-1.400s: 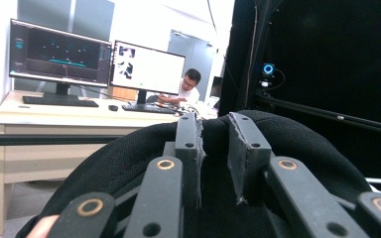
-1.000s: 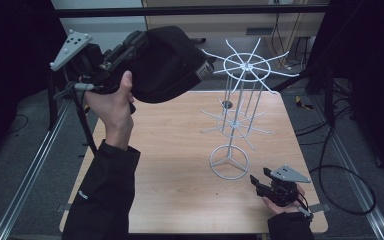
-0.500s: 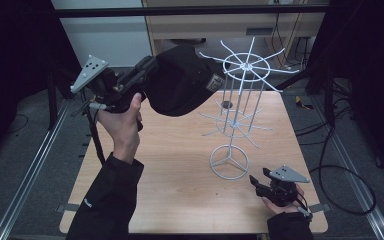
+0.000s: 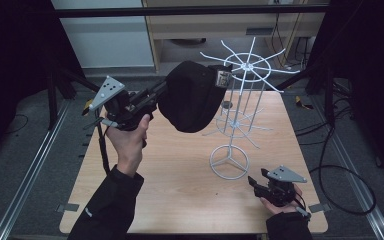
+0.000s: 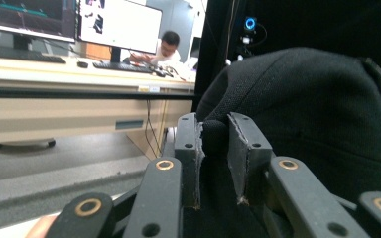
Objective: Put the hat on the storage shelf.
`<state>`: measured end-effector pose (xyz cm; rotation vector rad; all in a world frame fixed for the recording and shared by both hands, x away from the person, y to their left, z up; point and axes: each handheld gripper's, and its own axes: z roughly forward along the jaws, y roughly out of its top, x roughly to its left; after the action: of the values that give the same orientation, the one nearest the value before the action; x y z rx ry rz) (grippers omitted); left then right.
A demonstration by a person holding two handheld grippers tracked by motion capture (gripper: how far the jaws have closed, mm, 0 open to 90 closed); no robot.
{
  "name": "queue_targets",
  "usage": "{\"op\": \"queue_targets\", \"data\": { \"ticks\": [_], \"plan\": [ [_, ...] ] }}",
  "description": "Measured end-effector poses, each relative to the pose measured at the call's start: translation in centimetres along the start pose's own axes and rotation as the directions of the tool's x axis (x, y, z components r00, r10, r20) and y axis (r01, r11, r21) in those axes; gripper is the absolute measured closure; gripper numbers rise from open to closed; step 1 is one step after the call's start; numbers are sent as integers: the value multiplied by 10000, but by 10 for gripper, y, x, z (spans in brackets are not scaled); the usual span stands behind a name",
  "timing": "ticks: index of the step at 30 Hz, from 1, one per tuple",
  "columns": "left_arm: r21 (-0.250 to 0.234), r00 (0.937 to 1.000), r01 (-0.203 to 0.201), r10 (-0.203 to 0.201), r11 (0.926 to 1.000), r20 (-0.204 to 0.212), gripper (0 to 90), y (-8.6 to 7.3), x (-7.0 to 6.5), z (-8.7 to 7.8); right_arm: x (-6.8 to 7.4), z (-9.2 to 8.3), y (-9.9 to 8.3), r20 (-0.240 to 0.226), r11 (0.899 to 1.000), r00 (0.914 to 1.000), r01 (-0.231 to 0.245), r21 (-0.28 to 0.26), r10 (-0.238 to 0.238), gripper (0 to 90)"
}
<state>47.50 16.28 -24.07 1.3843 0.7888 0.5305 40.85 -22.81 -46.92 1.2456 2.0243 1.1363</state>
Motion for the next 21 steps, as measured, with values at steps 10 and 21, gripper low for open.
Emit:
{"op": "queue_targets", "data": {
  "ticks": [10, 21],
  "plan": [
    [372, 9976, -558, 542, 9977, 429, 679, -20, 7, -5, 0, 0, -1, -1, 10000, 10000, 62, 6, -62, 425],
    [437, 9945, -1047, 1049, 9935, -36, 540, -45, 27, -53, -2, 1, -3, 140, 10000, 9999, 64, 63, -64, 422]
  ]
}}
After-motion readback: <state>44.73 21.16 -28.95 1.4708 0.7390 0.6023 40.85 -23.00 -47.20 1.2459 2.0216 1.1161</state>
